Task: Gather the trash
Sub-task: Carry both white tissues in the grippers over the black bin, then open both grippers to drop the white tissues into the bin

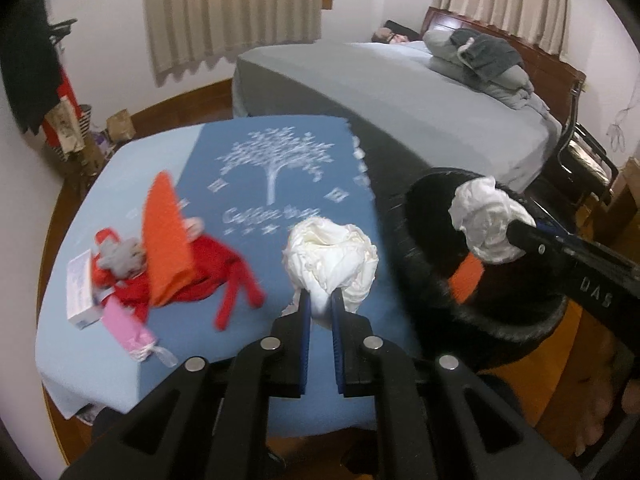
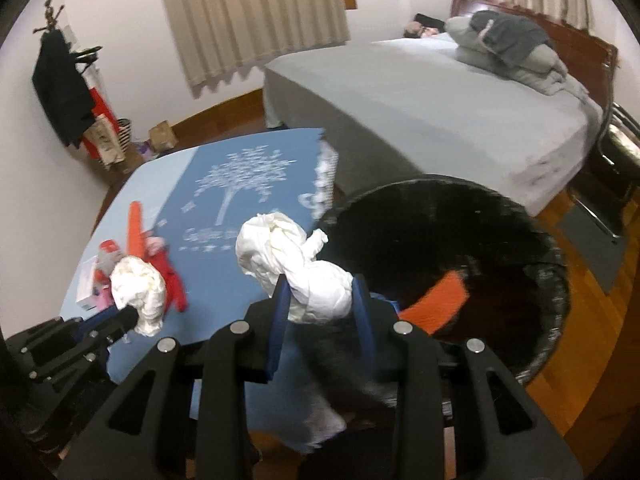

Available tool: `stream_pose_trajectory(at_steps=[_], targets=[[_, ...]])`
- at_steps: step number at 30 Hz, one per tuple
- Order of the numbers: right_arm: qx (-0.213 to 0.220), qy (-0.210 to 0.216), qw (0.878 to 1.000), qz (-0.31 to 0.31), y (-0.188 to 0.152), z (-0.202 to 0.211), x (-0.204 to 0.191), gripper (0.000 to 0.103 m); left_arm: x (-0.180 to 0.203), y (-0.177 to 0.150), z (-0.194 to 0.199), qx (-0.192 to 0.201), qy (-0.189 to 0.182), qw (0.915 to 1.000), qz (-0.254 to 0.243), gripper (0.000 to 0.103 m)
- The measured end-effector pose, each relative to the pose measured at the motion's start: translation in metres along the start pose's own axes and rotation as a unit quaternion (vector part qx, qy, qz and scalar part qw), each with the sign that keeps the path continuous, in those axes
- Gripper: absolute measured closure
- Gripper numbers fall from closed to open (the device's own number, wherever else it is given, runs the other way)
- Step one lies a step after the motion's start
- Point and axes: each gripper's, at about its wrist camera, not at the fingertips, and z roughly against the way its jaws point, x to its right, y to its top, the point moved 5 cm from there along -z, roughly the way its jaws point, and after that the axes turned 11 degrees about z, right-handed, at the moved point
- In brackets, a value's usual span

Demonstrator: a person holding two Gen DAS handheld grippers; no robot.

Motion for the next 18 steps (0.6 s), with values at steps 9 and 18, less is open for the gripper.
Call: stream_pose_trajectory(at_steps=[9,18], targets=[[-0.011,-0.046,0.998,-0.030,-0.006,-0.011,0.084,0.072,0.089,0.016,-0.033,-0.010,-0.034,0.9991,-0.025,0.093],[-0.030,-0.061,0.997,-0.047,0.003,-0.043,0.141,0.068,0.150,0.019,-0.083,-0.045,-0.060,0.9959,-0.050,0.087]])
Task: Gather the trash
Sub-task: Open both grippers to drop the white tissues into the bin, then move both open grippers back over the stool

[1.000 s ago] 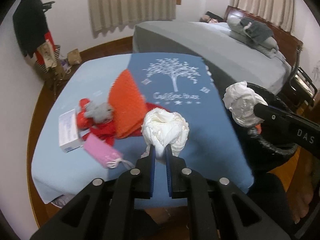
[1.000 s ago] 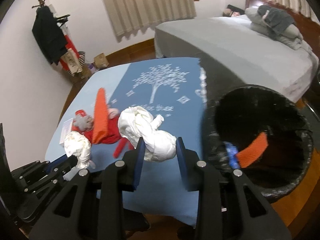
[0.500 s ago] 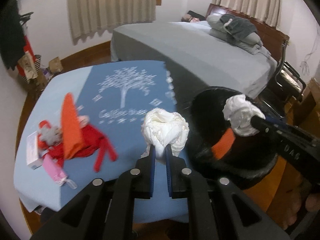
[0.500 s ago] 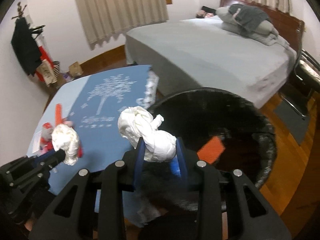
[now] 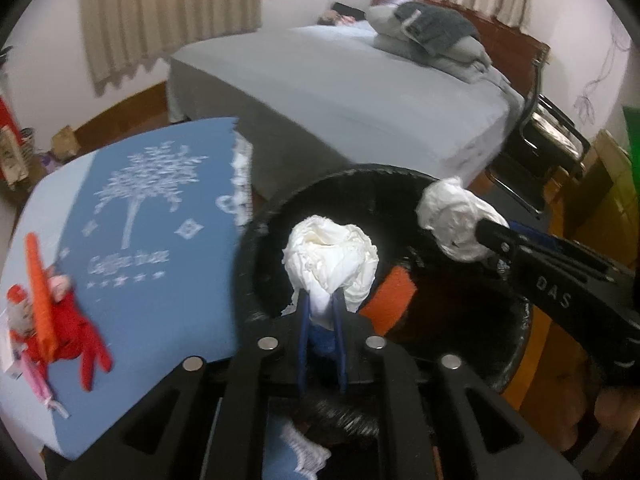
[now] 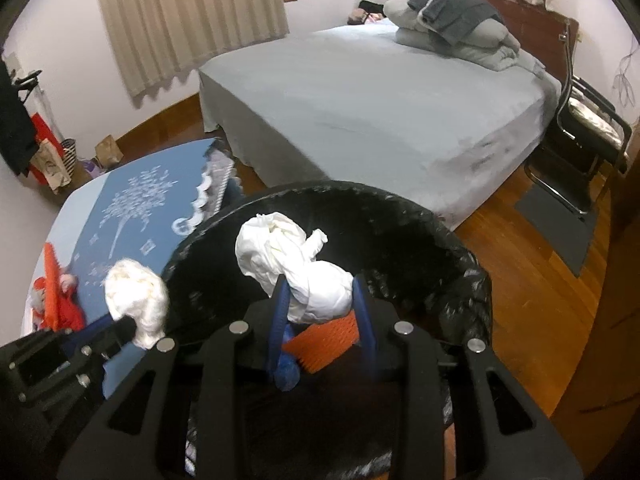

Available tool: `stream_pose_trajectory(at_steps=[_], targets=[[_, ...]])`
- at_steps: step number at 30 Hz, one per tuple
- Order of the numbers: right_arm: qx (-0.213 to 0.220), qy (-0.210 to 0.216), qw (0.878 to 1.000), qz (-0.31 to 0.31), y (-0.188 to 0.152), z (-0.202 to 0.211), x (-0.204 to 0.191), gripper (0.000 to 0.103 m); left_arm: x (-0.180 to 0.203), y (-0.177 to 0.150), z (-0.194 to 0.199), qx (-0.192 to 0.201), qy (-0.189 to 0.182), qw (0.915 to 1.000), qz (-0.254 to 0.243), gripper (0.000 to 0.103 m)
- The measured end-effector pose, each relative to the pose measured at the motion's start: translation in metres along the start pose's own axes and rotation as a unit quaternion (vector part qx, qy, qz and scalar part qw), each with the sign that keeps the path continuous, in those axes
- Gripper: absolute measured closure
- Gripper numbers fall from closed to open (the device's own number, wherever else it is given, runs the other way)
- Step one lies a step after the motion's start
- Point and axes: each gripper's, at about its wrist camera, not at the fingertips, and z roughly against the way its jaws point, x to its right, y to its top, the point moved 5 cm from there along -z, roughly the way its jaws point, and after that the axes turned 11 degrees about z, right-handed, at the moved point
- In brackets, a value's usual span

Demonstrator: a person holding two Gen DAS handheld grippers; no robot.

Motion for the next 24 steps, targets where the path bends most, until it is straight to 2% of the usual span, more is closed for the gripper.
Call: stream_pose_trajectory(at_steps=[2,4,9,14,19,24], targets=[[-0.007,-0.003,1.000,-0.006,0.002,-0.009,0.009,0.061,0.005,0.003,-0.010,-0.005,0.005,0.9999,-0.010,0.068],[-0.008,-0.008,1.000,-0.011,0.000,-0.013,0.015,0.060,0.006,0.005,-0.015,0.001,0.012,0.9998,-0.019,0.059],[-0.009,-0.010,1.000,-0.024,-0.015,-0.010,0.022,0.060,-0.015,0.000,-0.015,-0.001,0.030,0.9994,-0.018,0.059],[-0.015,0.000,0.999,-0.033,-0.031,0.001,0.012,0.060,-0.050,-0.009,-0.004,-0.004,0.051,0.9987,-0.006,0.059],[-0.005,0.022,1.000,-0.017,-0.035,0.019,-0.027,0.060,-0.087,-0.017,0.020,0.011,0.071,0.9973,0.013,0.051],[0.003,0.050,0.999,0.011,-0.037,0.033,-0.084,0.060,-0.139,-0.024,0.045,0.024,0.095,0.9946,0.033,0.050]])
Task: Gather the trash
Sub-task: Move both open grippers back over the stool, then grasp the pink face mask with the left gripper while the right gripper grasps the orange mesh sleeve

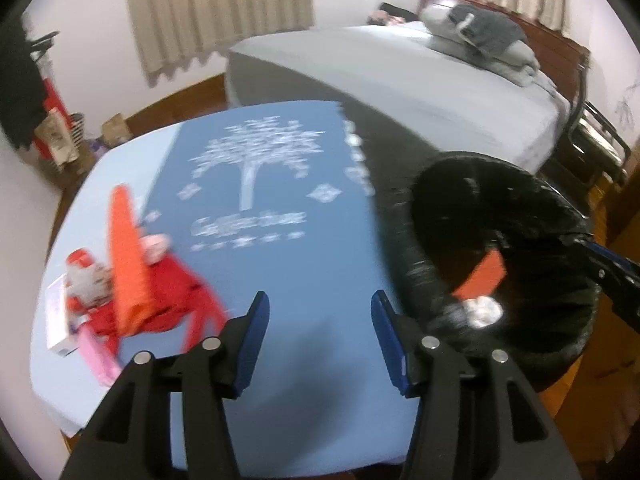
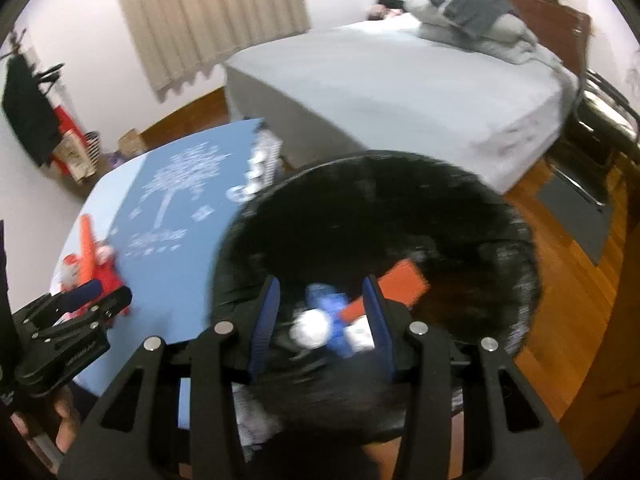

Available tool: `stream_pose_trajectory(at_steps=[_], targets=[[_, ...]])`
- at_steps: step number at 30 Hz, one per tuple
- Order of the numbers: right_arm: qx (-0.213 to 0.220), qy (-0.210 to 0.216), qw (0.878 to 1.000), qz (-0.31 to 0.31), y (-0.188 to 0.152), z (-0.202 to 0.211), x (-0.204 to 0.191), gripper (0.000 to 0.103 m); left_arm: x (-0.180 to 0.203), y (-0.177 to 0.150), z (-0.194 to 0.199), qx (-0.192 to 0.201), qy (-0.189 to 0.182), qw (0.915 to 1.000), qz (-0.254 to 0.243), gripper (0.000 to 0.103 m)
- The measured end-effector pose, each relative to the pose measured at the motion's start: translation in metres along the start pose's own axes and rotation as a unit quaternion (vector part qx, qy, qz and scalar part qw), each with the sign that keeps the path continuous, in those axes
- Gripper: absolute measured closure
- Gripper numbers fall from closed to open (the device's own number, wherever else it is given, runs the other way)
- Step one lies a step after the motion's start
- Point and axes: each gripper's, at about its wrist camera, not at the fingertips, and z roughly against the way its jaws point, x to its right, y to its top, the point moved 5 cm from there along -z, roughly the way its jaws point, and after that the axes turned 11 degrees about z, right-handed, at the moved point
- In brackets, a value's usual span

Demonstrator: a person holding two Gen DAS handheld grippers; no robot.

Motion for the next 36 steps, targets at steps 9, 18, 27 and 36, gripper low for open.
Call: stream_pose_trajectory(at_steps=[9,18,27,36], targets=[[-0.003,0.058,0.996,0.063,-0.002,-0.006,-0.122,0.058,-0.141,-0.020,0.023,0.014,0.071,0.9956,0.059,0.045],[0.002,0.088,0.990,0.106,0.000,-0.016,-0.212,0.058,-0.222,-0.046,0.034,0.017,0.087,0.9912,0.098,0.035],[-0.006,0.082,0.988,0.131,0.001,-0.034,-0.245,0.058,-0.230,-0.054,0.011,0.000,0.061,0.9932,0.100,0.028],[-0.015,0.083,0.987,0.137,0.009,-0.055,-0.257,0.058,-0.226,-0.057,-0.026,-0.033,0.050,0.9948,0.083,0.028]])
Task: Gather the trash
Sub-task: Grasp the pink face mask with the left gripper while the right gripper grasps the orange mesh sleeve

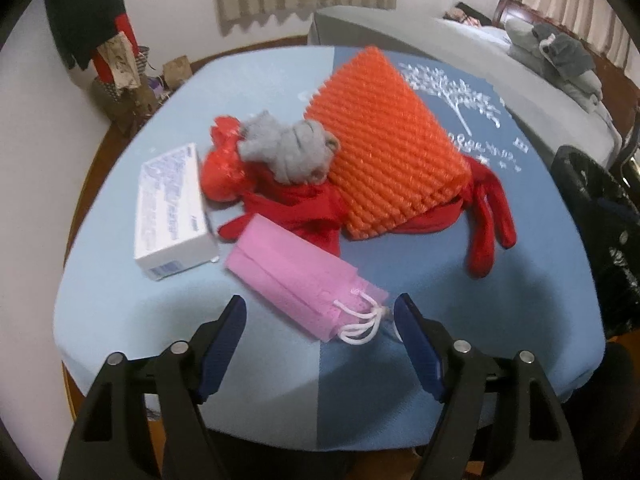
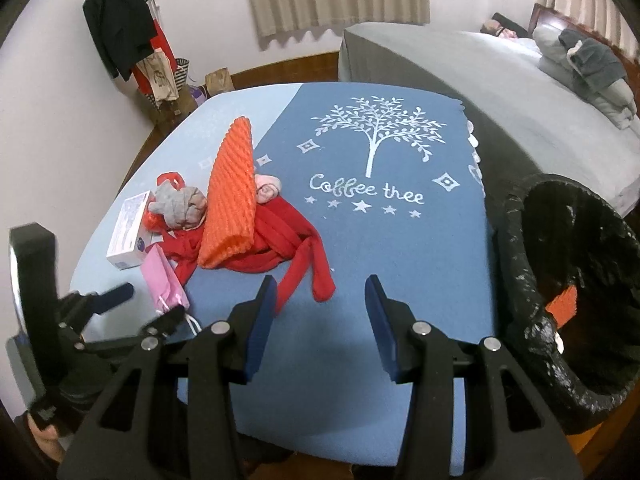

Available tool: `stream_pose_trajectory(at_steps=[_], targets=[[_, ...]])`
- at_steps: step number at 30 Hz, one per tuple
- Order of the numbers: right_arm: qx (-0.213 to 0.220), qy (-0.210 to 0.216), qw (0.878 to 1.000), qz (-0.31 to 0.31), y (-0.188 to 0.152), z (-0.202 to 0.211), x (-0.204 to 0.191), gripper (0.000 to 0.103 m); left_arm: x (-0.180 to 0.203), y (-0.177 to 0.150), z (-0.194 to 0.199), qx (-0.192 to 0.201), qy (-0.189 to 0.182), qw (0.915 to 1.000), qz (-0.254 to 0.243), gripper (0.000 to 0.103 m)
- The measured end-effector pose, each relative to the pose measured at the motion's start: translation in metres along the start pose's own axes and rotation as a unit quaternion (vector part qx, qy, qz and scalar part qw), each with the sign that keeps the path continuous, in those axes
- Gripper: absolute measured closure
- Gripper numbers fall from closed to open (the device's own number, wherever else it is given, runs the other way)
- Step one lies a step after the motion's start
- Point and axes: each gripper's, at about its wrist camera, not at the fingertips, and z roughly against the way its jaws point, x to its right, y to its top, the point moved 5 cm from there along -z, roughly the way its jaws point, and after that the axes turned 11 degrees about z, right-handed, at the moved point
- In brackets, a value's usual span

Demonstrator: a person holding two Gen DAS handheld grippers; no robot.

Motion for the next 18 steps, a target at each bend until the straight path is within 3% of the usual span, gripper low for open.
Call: stream_pose_trajectory(at_steps=[3,5,8,18], targets=[[0.001,0.008,1.000,0.000,0.006,-0.007,-0.005,0.058,0.001,-0.001,-0.008,-0.009,-0.007,0.9999,-0.006,0.038],[0.002,0.012,1.000,0.000,0.011,-0.011,-0.009,0.058,0.000,0.000,-0.010,-0.016,-0.011,0.9998,-0.007,0.067],[0.003,0.023,1.000,0.001,0.018,-0.018,-0.017,0.058,-0.005,0.004,-0.008,-0.015,-0.021,0.9997,-0.001,0.089],[0.007,0.047,0.999,0.001,0.034,-0.038,-0.037,0.058,-0.031,0.031,0.032,0.039,-0.032,0.9984,0.025,0.093]])
